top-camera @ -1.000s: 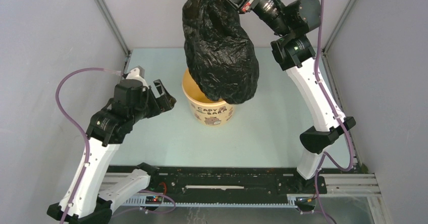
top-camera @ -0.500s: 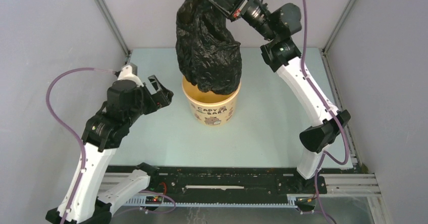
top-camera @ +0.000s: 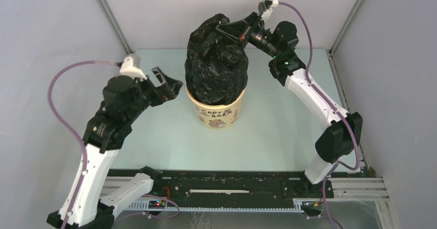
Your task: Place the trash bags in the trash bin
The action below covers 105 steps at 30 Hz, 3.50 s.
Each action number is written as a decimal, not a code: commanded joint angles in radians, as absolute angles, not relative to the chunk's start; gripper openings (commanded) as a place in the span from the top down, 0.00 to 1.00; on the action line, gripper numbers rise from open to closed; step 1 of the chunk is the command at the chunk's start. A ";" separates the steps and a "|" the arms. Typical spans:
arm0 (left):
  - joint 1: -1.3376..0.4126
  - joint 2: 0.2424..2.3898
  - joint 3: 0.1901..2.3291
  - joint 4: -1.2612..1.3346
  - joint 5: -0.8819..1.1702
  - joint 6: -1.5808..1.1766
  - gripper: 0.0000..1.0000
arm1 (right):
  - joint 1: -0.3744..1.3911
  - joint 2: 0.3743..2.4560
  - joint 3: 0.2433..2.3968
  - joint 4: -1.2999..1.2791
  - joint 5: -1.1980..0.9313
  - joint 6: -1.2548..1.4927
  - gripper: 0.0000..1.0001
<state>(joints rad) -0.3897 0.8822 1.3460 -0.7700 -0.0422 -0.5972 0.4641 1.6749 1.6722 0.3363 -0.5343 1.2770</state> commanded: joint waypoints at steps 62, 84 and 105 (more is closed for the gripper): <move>-0.888 0.867 1.295 -0.660 -0.085 -0.297 0.13 | 0.502 1.639 1.741 0.102 -0.673 1.032 1.00; -0.385 1.186 1.569 -0.591 0.098 -0.659 0.09 | 0.457 1.571 1.641 -0.247 -0.764 0.863 1.00; -0.383 1.264 1.529 -0.733 0.251 -0.522 0.23 | 0.489 1.697 1.779 -0.350 -0.769 0.798 1.00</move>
<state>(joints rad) -0.3840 1.3167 1.4345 -0.6716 0.2401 -0.5980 0.4908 1.7138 1.6768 -0.3099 -0.7643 0.8467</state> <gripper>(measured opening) 0.754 0.007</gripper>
